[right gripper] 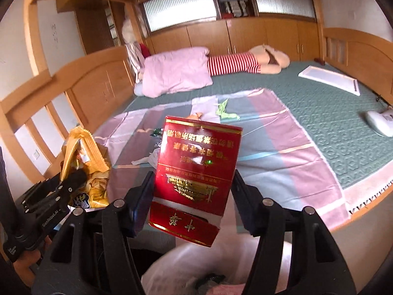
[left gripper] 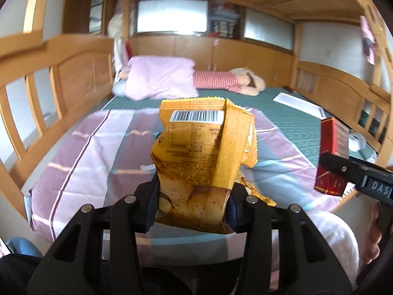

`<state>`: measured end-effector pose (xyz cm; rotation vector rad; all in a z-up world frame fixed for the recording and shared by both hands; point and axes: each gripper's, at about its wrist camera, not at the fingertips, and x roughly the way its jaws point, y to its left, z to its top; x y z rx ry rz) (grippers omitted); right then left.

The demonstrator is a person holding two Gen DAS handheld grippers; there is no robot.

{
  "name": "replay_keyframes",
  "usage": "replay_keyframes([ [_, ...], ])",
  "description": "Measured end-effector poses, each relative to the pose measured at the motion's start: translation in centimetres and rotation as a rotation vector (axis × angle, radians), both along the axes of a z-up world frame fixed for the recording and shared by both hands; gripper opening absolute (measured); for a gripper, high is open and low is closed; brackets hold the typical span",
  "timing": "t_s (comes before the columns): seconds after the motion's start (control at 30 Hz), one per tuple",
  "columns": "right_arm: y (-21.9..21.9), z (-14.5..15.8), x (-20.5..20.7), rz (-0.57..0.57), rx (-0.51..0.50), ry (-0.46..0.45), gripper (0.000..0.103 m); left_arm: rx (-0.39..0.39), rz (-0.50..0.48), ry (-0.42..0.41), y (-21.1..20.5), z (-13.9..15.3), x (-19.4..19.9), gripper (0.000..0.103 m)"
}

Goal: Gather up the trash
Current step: 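Drop red box into the bin with right tool while left holds chip bag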

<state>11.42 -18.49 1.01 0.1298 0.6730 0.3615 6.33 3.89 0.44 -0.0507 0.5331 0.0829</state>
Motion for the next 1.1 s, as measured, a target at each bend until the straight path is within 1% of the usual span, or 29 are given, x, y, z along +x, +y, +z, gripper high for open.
replay_keyframes([
  [0.13,-1.6,0.3,-2.7,-0.015,-0.027,-0.017,0.061,0.012,-0.043,-0.055,-2.1,2.3,-2.7,0.046],
  [0.27,-2.9,-0.3,-4.3,-0.031,-0.053,-0.002,0.061,0.032,-0.067,-0.088,-3.6,3.7,-4.3,0.046],
  [0.4,-3.9,-1.7,-5.2,-0.032,-0.085,0.043,0.061,0.032,-0.096,-0.109,-4.6,4.5,-5.5,0.047],
  [0.57,-4.1,-4.4,-5.6,-0.012,-0.134,0.163,0.063,0.043,-0.125,-0.116,-5.9,4.9,-6.5,0.047],
  [0.63,-4.4,-5.0,-6.0,-0.011,-0.145,0.187,0.064,0.046,-0.134,-0.113,-6.3,4.9,-6.7,0.047],
  [0.67,-4.7,-4.9,-6.0,-0.019,-0.14,0.185,0.068,0.044,-0.14,-0.11,-6.4,4.9,-6.8,0.047],
  [0.77,-5.4,-4.0,-6.3,-0.044,-0.099,0.165,0.075,0.047,-0.15,-0.104,-7.0,4.8,-7.0,0.047],
  [0.83,-6.2,-3.2,-6.4,-0.068,-0.074,0.141,0.076,0.048,-0.155,-0.103,-7.2,4.7,-7.1,0.047],
  [0.97,-7.4,-2.0,-6.8,-0.124,-0.065,0.087,0.077,0.05,-0.174,-0.09,-7.7,4.3,-7.2,0.047],
  [1.1,-8.3,-1.2,-7.1,-0.161,-0.035,0.054,0.078,0.049,-0.197,-0.076,-8.2,3.8,-7.3,0.047],
])
